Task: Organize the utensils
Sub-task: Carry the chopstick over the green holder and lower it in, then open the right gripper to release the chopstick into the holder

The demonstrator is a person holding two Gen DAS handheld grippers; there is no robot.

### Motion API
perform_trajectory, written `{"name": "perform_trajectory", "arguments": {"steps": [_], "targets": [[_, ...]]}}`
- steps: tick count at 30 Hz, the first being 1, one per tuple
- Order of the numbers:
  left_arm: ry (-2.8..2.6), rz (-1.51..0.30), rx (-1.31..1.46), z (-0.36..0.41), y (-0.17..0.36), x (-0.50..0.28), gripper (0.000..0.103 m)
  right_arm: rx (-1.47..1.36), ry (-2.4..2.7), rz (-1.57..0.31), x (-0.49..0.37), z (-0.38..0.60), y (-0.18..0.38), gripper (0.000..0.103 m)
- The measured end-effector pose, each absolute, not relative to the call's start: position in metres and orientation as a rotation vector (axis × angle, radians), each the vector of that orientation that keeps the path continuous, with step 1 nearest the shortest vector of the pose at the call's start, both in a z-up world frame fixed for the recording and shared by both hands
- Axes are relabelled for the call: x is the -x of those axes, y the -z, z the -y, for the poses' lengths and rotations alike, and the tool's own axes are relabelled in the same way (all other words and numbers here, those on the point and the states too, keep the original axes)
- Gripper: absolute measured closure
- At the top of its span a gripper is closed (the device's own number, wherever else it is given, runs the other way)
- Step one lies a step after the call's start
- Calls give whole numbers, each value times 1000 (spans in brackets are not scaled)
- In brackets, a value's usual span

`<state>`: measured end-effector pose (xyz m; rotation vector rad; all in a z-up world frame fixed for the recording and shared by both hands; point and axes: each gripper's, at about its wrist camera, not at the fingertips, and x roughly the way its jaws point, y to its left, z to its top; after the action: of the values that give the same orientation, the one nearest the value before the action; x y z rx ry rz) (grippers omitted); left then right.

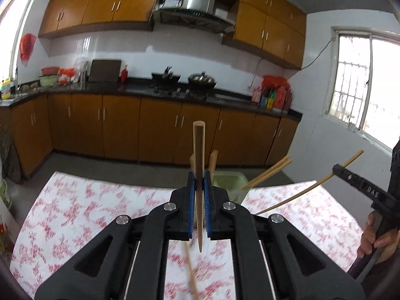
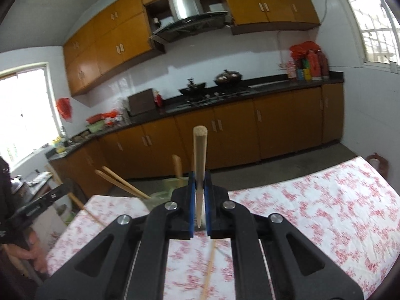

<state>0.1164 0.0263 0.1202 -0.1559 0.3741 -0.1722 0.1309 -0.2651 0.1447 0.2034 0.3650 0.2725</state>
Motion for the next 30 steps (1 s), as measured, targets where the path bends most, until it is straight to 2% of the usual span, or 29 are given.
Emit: {"name": "perform_trajectory", "arguments": {"steps": [6, 12, 16, 30], "targets": [[165, -247, 163, -6, -155, -129, 96, -194, -314, -296, -134, 248, -173, 95], [119, -175, 207, 4, -170, -155, 96, -171, -310, -273, -158, 231, -178, 95], [71, -155, 190, 9, -161, -169, 96, -155, -300, -289, -180, 221, -168, 95], [63, -277, 241, -1, -117, -199, 96, -155, -278, -383, -229, 204, -129, 95]]}}
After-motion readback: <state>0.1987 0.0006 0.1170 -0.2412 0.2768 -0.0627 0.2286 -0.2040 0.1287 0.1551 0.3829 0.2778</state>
